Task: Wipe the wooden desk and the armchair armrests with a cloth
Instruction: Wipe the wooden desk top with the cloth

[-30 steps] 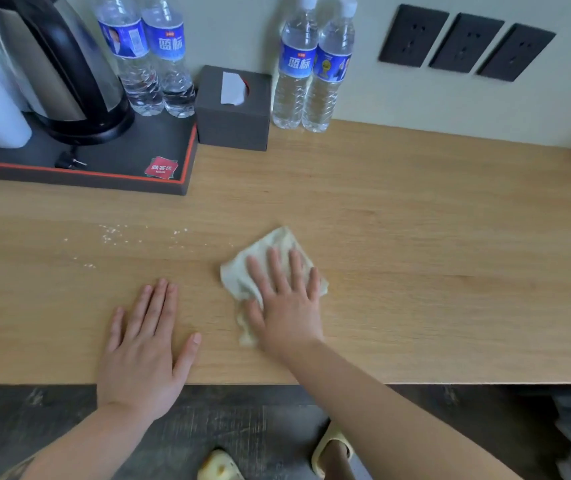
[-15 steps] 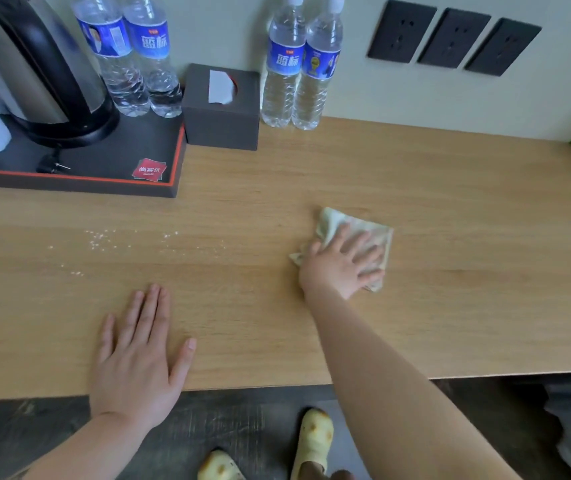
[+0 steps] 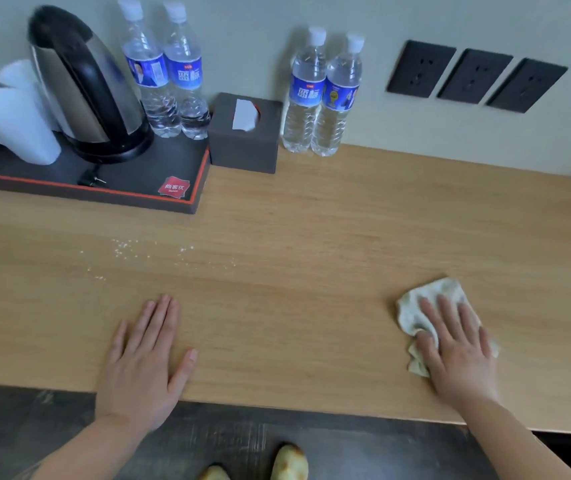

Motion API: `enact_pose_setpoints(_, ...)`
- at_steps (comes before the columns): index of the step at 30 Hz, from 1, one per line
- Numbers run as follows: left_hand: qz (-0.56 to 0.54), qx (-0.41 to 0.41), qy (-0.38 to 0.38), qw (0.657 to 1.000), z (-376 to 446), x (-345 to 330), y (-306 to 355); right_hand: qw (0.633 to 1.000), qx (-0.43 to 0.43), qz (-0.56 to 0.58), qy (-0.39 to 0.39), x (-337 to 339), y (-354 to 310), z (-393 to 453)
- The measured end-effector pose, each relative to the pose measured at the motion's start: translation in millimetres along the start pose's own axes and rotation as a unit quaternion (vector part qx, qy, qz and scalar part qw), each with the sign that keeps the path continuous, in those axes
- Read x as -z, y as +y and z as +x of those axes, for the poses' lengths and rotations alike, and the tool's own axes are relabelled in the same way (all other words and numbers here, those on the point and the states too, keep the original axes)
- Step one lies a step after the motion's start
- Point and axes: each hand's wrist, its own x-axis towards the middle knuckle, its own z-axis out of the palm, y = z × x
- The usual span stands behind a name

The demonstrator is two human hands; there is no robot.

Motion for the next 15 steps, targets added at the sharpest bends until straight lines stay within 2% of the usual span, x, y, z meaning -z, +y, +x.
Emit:
enact_pose_setpoints(2,0.003,0.002,0.008,1.000,0.2,-2.7,-0.8,0.982,-0.174,0.039,0.065,-4.7,-29.8,30.5)
enact_pose_setpoints(3,0.005,0.000,0.008,1.000,-0.1,-4.0,-1.5,0.954,-0.283,0.063,0.073,-7.3,-57.8,44.0)
enact_pose_setpoints(4,0.007,-0.001,0.010,1.000,-0.2,-4.8,-1.9,0.926,-0.361,0.098,0.051,-6.7,-93.7,55.6)
enact_pose_setpoints(5,0.006,-0.002,0.014,1.000,-0.1,-6.1,-2.4,0.918,-0.375,0.129,0.021,-5.5,-131.7,62.6)
enact_pose_setpoints(6,0.004,-0.004,0.017,1.000,0.3,-7.7,-2.9,0.936,-0.327,0.132,0.009,-9.1,-166.9,64.4)
enact_pose_setpoints(8,0.005,-0.003,0.015,1.000,0.8,-7.8,-3.2,0.990,-0.119,0.069,-0.002,-31.6,-228.1,45.1)
enact_pose_setpoints(9,0.008,0.001,0.017,1.000,1.1,-6.9,-3.6,0.999,-0.014,0.039,-0.017,-42.8,-250.6,26.3)
enact_pose_setpoints(12,0.003,0.006,0.018,1.000,1.9,-2.0,-4.1,0.984,0.170,-0.032,-0.039,-56.0,-259.6,-31.8)
enact_pose_setpoints(15,-0.008,-0.035,0.016,0.999,2.5,0.6,-10.3,0.935,0.350,-0.060,-0.023,-48.4,-192.4,-48.9)
